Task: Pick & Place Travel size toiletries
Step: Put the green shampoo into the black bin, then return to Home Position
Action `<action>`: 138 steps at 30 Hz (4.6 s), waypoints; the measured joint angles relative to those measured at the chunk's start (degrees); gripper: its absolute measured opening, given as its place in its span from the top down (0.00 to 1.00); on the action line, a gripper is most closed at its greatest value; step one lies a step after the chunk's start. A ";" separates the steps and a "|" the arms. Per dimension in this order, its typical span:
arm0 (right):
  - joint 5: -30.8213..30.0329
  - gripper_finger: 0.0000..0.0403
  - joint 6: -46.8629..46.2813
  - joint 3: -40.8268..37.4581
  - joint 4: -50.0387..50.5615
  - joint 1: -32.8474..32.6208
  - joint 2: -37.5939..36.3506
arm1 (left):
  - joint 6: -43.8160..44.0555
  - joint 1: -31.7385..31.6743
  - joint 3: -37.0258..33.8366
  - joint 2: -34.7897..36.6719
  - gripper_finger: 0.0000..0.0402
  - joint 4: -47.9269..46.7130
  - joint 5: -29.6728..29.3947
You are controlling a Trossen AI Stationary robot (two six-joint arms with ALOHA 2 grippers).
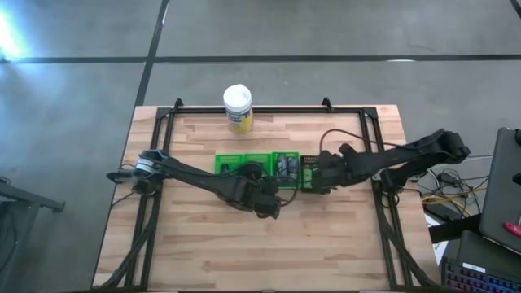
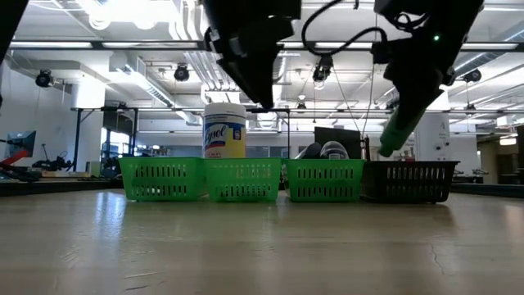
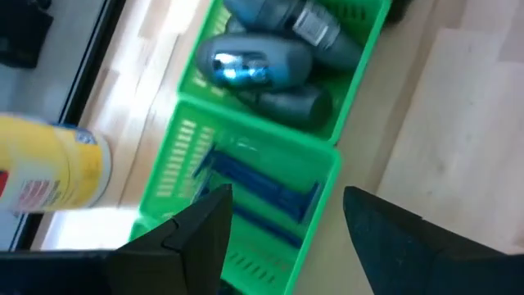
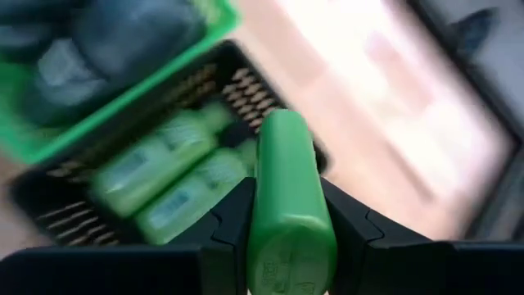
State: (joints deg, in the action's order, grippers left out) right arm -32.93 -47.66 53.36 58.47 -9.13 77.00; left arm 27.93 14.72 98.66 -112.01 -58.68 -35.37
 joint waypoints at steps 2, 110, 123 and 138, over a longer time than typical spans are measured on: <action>-1.81 0.77 0.57 1.43 0.71 -0.32 1.70 | 1.41 0.00 -3.37 2.25 0.41 0.86 -0.09; 44.94 0.36 43.84 31.70 -54.72 48.70 18.72 | -39.96 -59.63 -45.73 93.18 0.43 43.01 15.36; 44.91 0.45 43.13 31.70 -54.85 46.99 18.72 | -22.91 -59.63 -63.84 96.58 0.43 45.88 27.16; 44.75 0.47 43.37 31.65 -53.31 45.88 18.72 | -20.46 -59.65 -81.10 100.19 0.42 40.73 12.44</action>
State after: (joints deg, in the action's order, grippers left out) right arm 11.81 -4.29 85.01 5.15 36.75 95.72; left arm 7.46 -44.93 17.55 -11.81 -17.95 -22.93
